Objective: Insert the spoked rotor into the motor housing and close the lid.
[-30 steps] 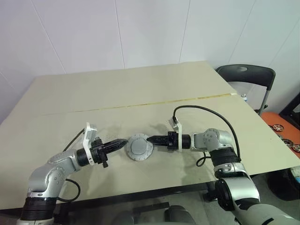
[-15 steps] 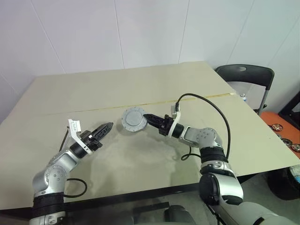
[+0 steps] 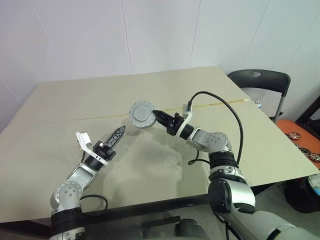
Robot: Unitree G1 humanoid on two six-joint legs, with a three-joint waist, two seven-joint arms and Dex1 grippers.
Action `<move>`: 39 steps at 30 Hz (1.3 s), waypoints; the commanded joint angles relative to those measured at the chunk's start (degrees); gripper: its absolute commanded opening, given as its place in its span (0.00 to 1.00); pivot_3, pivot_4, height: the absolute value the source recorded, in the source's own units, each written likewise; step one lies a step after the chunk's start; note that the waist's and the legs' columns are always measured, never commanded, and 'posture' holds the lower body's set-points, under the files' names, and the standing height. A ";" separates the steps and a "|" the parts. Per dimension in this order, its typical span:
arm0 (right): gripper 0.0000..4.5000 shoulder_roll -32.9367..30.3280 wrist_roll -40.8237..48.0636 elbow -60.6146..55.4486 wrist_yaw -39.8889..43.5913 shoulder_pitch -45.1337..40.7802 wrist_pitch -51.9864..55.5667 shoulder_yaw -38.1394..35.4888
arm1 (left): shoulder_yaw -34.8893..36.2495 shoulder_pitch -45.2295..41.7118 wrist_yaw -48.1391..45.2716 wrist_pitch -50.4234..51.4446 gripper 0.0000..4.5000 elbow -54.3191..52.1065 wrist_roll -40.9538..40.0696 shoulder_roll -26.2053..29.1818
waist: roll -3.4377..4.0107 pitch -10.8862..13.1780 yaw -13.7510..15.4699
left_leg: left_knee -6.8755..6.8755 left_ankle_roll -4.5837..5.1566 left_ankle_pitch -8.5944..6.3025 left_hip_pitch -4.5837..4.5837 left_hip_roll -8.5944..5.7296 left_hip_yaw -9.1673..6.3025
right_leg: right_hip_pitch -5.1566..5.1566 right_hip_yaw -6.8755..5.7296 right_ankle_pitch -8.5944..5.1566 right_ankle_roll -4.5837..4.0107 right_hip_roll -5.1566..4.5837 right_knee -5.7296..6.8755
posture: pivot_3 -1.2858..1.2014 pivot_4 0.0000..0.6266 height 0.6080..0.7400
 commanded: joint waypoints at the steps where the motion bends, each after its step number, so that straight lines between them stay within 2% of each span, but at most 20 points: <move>1: 0.27 0.38 2.17 -1.38 1.35 -1.70 -0.58 0.22 | -0.28 -1.35 -0.69 1.71 1.00 -0.74 -2.72 0.08 | 0.00 0.00 0.01 | 0.00 0.00 0.00 0.00 0.00 0.00 | 0.00 0.00 0.00 0.00 0.00 0.00 | 0.52 0.00 1.00; 12: 0.27 0.55 2.28 -2.05 2.78 0.14 1.06 2.66 | -3.19 -5.57 -3.67 -0.61 1.00 6.92 0.71 -2.52 | -0.01 0.00 0.03 | 0.00 0.00 0.00 0.00 -0.03 0.03 | 0.00 0.02 0.00 0.00 0.00 -0.02 | 0.52 0.00 1.00; 24: 0.27 0.80 2.02 -1.98 3.27 0.96 0.89 4.06 | -3.09 -12.94 -7.76 -4.04 1.00 16.25 3.35 -5.20 | -0.03 0.01 0.07 | 0.02 0.00 0.00 -0.01 -0.05 0.03 | 0.01 0.04 0.02 0.02 -0.01 -0.02 | 0.52 0.00 1.00; 27: 0.27 0.79 1.95 -2.11 3.29 1.12 0.92 4.21 | -3.30 -14.01 -8.73 -3.26 0.86 16.97 3.08 -5.64 | -0.04 0.00 0.02 | 0.04 0.00 0.00 -0.01 -0.06 0.03 | 0.01 0.04 0.03 0.03 -0.01 -0.02 | 0.52 0.00 1.00; 31: 0.27 0.48 1.88 -1.82 3.47 0.90 0.83 4.21 | -3.31 -14.53 -9.24 -2.34 0.58 17.51 2.98 -5.93 | -0.04 0.01 -0.02 | 0.03 0.00 0.00 -0.01 -0.04 0.03 | 0.00 0.06 0.03 0.05 -0.01 -0.02 | 0.52 0.00 1.00; 32: 0.27 0.44 1.90 -1.95 3.48 1.00 0.90 4.26 | -3.55 -14.13 -9.75 -1.62 0.57 17.40 2.74 -5.94 | -0.04 0.01 0.04 | 0.02 0.00 0.00 -0.01 -0.04 0.03 | 0.00 0.06 0.03 0.05 -0.01 -0.01 | 0.52 0.00 1.00; 33: 0.27 0.40 1.93 -2.05 3.49 1.07 0.96 4.31 | -3.67 -13.80 -10.23 -0.99 0.51 17.29 2.59 -5.95 | -0.04 0.01 0.04 | 0.03 0.00 0.00 -0.01 -0.05 0.03 | 0.00 0.05 0.04 0.05 -0.02 -0.01 | 0.52 0.00 1.00; 39: 0.27 0.52 2.08 -2.49 4.20 1.14 1.81 5.09 | -5.22 -12.29 -11.50 1.26 0.49 15.70 3.09 -5.83 | -0.04 0.01 -0.02 | 0.03 0.00 0.00 -0.01 -0.04 0.03 | 0.00 0.06 0.04 0.06 -0.01 -0.01 | 0.52 0.00 1.00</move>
